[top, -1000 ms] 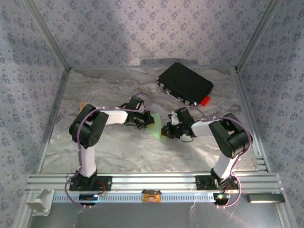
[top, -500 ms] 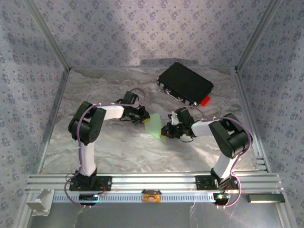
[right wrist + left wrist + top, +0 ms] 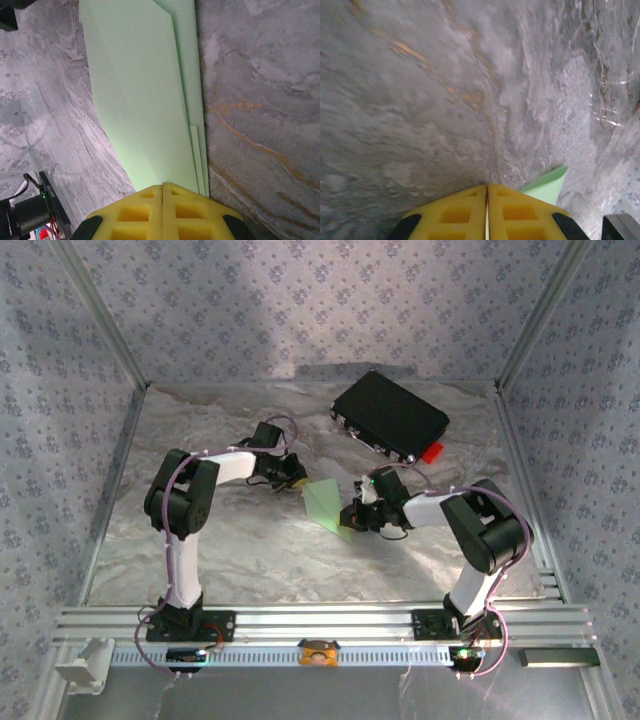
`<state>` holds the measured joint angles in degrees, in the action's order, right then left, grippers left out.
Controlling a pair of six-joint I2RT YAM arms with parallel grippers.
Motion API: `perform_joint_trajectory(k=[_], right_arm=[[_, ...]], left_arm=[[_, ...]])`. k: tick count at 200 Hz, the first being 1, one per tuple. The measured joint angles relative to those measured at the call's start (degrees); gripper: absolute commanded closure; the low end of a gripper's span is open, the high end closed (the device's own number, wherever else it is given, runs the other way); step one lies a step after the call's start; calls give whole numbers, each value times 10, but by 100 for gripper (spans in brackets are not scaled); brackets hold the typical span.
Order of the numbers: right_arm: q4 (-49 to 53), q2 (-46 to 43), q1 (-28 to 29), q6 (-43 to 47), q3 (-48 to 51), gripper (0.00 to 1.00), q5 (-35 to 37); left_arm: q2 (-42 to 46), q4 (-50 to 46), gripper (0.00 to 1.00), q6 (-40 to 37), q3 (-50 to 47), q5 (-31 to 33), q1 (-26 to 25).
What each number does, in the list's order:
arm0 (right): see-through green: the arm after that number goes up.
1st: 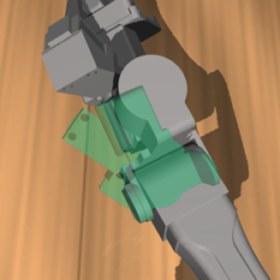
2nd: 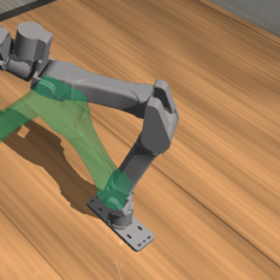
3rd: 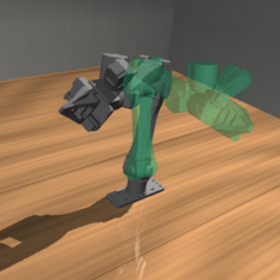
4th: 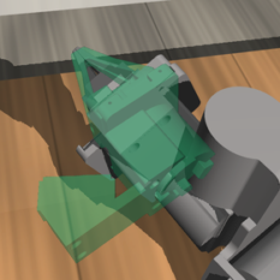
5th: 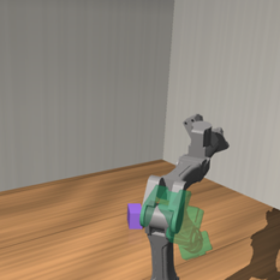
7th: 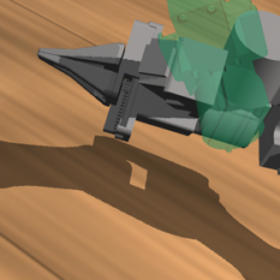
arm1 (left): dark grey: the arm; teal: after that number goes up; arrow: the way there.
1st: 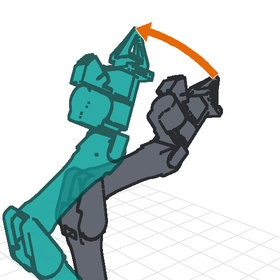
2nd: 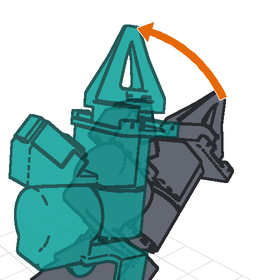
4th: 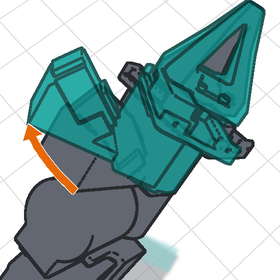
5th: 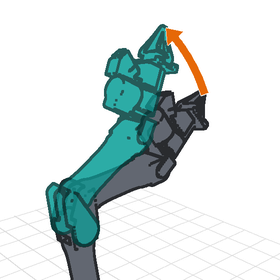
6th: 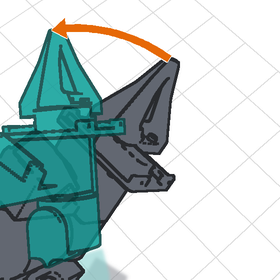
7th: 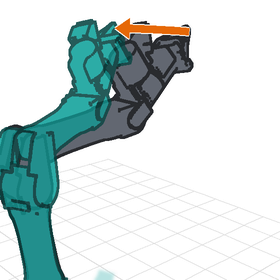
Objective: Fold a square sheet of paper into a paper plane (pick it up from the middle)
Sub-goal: Fourth fold the wing at the center of the table.
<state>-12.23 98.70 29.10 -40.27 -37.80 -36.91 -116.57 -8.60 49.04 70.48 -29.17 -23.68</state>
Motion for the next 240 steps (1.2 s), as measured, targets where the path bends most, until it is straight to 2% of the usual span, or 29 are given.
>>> perform_joint_trajectory(k=[35, 77, 129, 196, 240], right_arm=[[6, -3, 0, 2, 1, 100, 0], [9, -5, 0, 2, 2, 100, 0], [11, -5, 0, 2, 2, 100, 0], [30, -9, 0, 2, -4, 100, 0], [106, -8, 19, 15, -73, 100, 4]], left_arm=[[5, -8, 83, -9, 3, 5, -2], [51, -46, 81, -17, 3, 50, -31], [66, -21, 83, -14, -23, 55, -90], [39, 5, 87, -17, -47, 28, -91], [39, 15, 88, -22, -54, 28, -91]])
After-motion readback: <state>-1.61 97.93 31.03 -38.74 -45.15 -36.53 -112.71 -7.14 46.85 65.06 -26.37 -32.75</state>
